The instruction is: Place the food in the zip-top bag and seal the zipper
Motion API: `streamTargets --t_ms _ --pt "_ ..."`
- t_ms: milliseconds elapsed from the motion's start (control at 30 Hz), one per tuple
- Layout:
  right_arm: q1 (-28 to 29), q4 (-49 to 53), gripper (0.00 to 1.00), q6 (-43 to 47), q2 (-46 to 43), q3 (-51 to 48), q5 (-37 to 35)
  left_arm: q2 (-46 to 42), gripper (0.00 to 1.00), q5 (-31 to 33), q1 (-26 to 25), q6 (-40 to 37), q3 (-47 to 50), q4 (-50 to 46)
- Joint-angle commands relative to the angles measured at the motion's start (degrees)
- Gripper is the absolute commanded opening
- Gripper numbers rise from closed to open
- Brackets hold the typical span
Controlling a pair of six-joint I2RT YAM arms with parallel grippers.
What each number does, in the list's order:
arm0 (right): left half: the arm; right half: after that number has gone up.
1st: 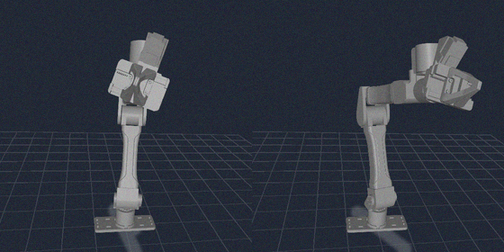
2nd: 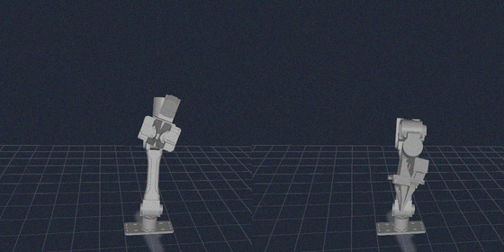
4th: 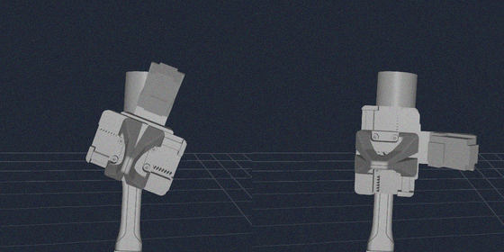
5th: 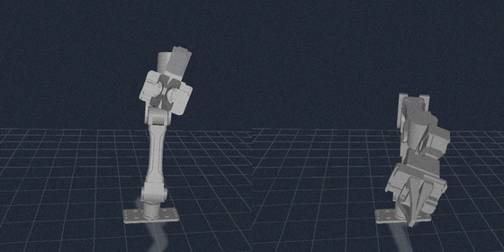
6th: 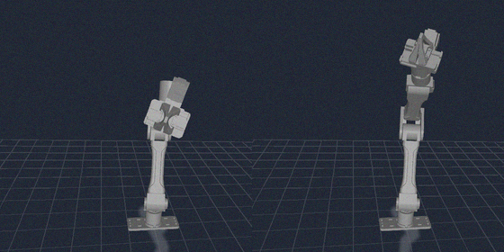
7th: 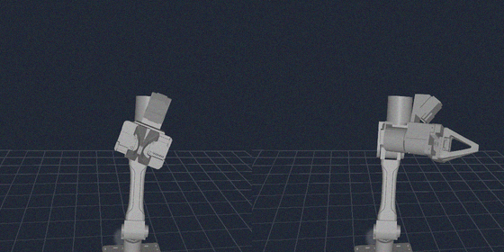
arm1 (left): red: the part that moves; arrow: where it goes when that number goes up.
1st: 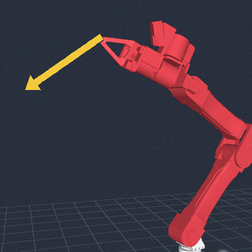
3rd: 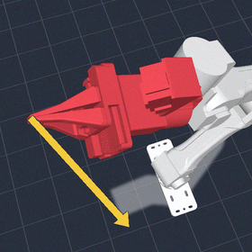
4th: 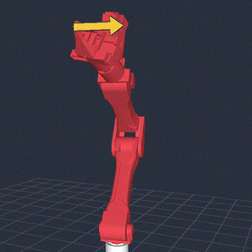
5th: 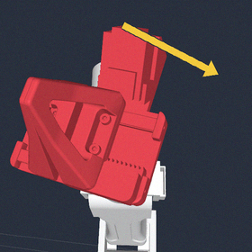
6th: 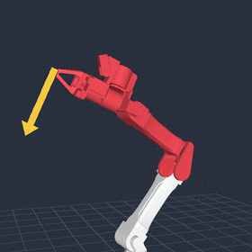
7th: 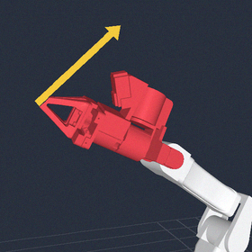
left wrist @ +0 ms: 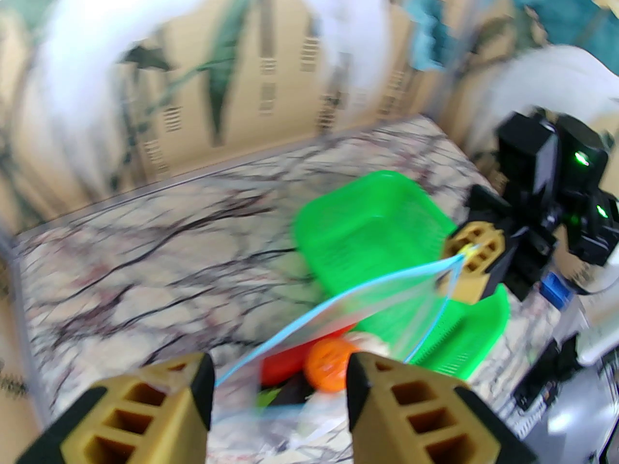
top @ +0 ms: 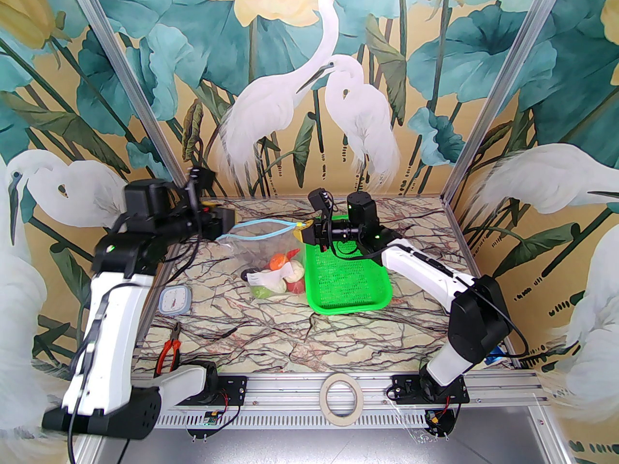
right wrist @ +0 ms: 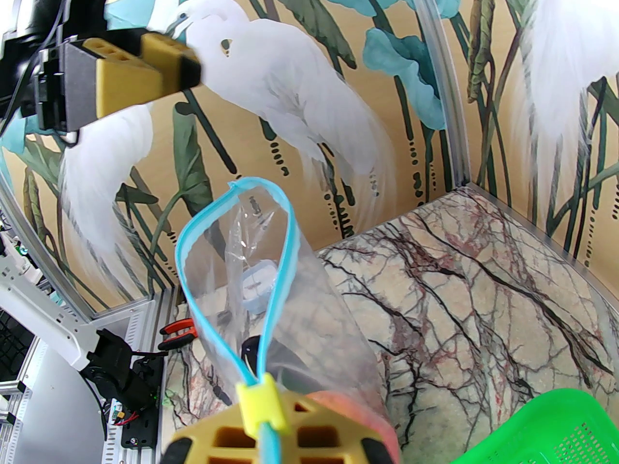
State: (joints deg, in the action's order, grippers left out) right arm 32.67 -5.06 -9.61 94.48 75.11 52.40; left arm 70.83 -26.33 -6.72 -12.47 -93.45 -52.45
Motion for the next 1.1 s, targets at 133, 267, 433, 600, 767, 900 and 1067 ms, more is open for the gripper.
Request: streamTargets --t_ms 133,267,433,600,767,900,1067 --pt "0.8 16.0 0.02 7.5 1.6 8.7 -1.1 6.7 0.51 -2.9 -9.9 -7.9 -1.4 2.9" --pt "0.7 20.7 0.02 9.3 2.6 11.2 -1.2 9.3 0.52 -2.0 -12.5 -10.8 -2.4 4.0" --pt "0.7 24.9 0.02 10.3 5.0 14.3 0.3 11.1 0.59 -4.7 -13.7 -13.9 -3.7 5.5" --pt "0.7 27.4 0.02 11.1 6.5 16.3 1.4 14.5 0.53 -6.1 -14.1 -17.8 -7.3 0.7" --pt "0.7 27.4 0.01 11.3 6.7 16.5 1.3 16.4 0.54 -8.9 -14.3 -18.8 -8.5 -1.9" --pt "0.7 27.5 0.01 11.4 6.4 16.5 1.3 17.4 0.57 -9.0 -14.3 -19.9 -9.1 -4.6" --pt "0.8 27.1 0.01 11.3 6.4 16.7 1.3 19.1 0.58 -8.9 -14.4 -20.1 -10.0 -6.6"
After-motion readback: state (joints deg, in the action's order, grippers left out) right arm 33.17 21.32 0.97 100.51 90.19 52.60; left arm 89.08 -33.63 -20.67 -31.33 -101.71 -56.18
